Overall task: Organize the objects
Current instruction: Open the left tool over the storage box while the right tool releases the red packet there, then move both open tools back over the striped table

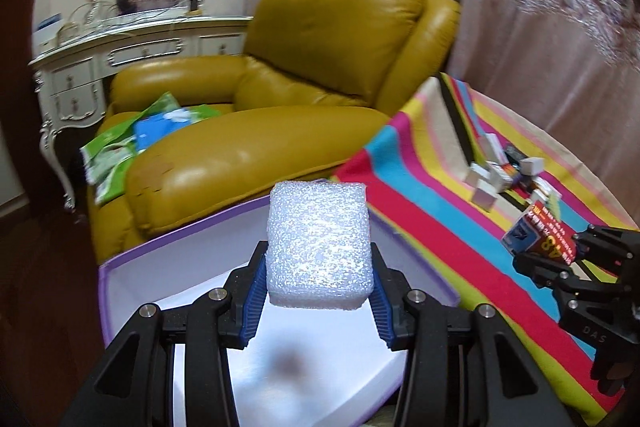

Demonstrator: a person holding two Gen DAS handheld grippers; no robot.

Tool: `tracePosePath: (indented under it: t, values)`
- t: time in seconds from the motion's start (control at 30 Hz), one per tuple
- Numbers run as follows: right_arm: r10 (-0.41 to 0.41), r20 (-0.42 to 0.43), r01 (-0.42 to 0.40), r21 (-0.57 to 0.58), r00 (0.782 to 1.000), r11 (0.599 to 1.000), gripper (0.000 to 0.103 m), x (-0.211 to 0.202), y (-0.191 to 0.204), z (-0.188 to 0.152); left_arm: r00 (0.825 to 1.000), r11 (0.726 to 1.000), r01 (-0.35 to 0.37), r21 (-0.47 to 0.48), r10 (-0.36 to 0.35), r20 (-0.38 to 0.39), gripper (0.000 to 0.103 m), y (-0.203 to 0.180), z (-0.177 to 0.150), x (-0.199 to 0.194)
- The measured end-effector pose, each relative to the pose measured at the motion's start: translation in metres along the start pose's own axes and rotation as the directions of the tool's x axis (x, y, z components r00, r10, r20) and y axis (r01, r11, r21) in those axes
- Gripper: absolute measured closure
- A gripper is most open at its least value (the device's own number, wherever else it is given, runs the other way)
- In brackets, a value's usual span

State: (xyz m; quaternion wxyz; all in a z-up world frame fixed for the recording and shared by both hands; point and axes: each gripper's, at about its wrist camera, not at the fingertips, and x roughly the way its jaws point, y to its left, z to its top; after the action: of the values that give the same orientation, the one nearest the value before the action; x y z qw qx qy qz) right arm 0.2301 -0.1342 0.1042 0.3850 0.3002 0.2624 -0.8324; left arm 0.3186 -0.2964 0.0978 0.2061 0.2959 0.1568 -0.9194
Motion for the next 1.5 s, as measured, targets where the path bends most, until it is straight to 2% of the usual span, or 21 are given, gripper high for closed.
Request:
tracePosePath:
  t: [0.2,0.33,0.53,0.57,0.6,0.63,0.67,0.73,0.8,0.9,1.0,1.13,1.17,1.2,1.23,1.27,1.3,1.37,1.5]
  values:
    - [0.105,0.004,-0.105,-0.009,0.994,0.994,0.071,0.008,0.019,0.011,0.998,0.999,-0.052,-0.013,0.052,-0.020,0.057,0.023,-0.010,0.000]
    - [0.172,-0.009,-0.172,-0.033,0.985,0.985,0.071,0.019,0.035,0.017,0.995,0.996,-0.083,-0.038,0.080,-0.060,0.056,0.038,-0.018,0.007]
    - [0.235,-0.014,-0.235,-0.066,0.972,0.970,0.070,0.037,0.059,0.028,0.982,0.988,-0.146,-0.042,0.140,-0.128,0.054,0.054,-0.029,0.020]
    - [0.244,-0.017,-0.244,-0.063,0.970,0.968,0.066,0.039,0.061,0.029,0.979,0.986,-0.161,-0.043,0.154,-0.135,0.052,0.055,-0.030,0.022]
    - [0.256,-0.023,-0.257,-0.057,0.966,0.965,0.062,0.043,0.064,0.031,0.973,0.982,-0.185,-0.047,0.176,-0.148,0.042,0.057,-0.031,0.023]
    - [0.258,-0.021,-0.259,-0.049,0.966,0.965,0.051,0.044,0.065,0.031,0.968,0.977,-0.205,-0.054,0.194,-0.156,0.033,0.058,-0.033,0.023]
    - [0.258,-0.015,-0.258,-0.043,0.966,0.965,0.042,0.044,0.064,0.031,0.967,0.975,-0.215,-0.062,0.204,-0.156,0.029,0.060,-0.034,0.023]
    - [0.260,0.005,-0.260,-0.022,0.966,0.965,0.038,0.040,0.059,0.030,0.967,0.972,-0.224,-0.077,0.211,-0.145,0.020,0.062,-0.034,0.021]
    - [0.245,0.016,-0.245,-0.010,0.969,0.969,0.036,0.035,0.051,0.029,0.967,0.969,-0.232,-0.089,0.219,-0.133,0.019,0.061,-0.033,0.019]
    - [0.176,0.042,-0.176,-0.001,0.984,0.984,0.033,0.026,0.032,0.023,0.971,0.973,-0.212,-0.089,0.200,-0.129,0.019,0.051,-0.029,0.020]
    - [0.086,0.042,-0.087,0.030,0.995,0.996,0.030,0.020,0.004,0.008,0.983,0.987,-0.150,-0.051,0.143,-0.119,0.019,0.027,-0.019,0.023]
    - [-0.031,-0.002,0.031,0.145,1.000,0.989,0.027,0.019,-0.058,-0.024,0.994,0.999,0.009,0.046,-0.004,-0.111,0.018,-0.032,0.001,0.028]
    - [-0.071,-0.020,0.074,0.186,0.997,0.980,0.026,0.018,-0.079,-0.037,0.992,0.995,0.067,0.068,-0.059,-0.113,0.017,-0.055,0.007,0.032]
    - [-0.071,-0.020,0.074,0.186,0.997,0.980,0.025,0.018,-0.079,-0.037,0.989,0.992,0.100,0.082,-0.090,-0.119,0.017,-0.071,0.010,0.036]
    - [-0.096,-0.032,0.100,0.211,0.995,0.972,0.025,0.018,-0.092,-0.045,0.980,0.982,0.156,0.103,-0.141,-0.139,0.017,-0.099,0.015,0.044]
    - [-0.150,-0.068,0.164,0.279,0.986,0.946,0.024,0.017,-0.128,-0.069,0.972,0.974,0.194,0.114,-0.175,-0.156,0.016,-0.117,0.018,0.049]
    - [-0.167,-0.086,0.186,0.309,0.982,0.933,0.024,0.017,-0.145,-0.080,0.961,0.964,0.235,0.127,-0.211,-0.180,0.016,-0.143,0.021,0.059]
    - [-0.195,-0.129,0.229,0.360,0.972,0.905,0.023,0.019,-0.176,-0.102,0.951,0.952,0.266,0.153,-0.233,-0.205,0.016,-0.186,0.027,0.082]
    - [-0.234,-0.208,0.305,0.443,0.950,0.843,0.023,0.026,-0.238,-0.140,0.952,0.942,0.252,0.223,-0.200,-0.231,0.016,-0.263,0.033,0.142]
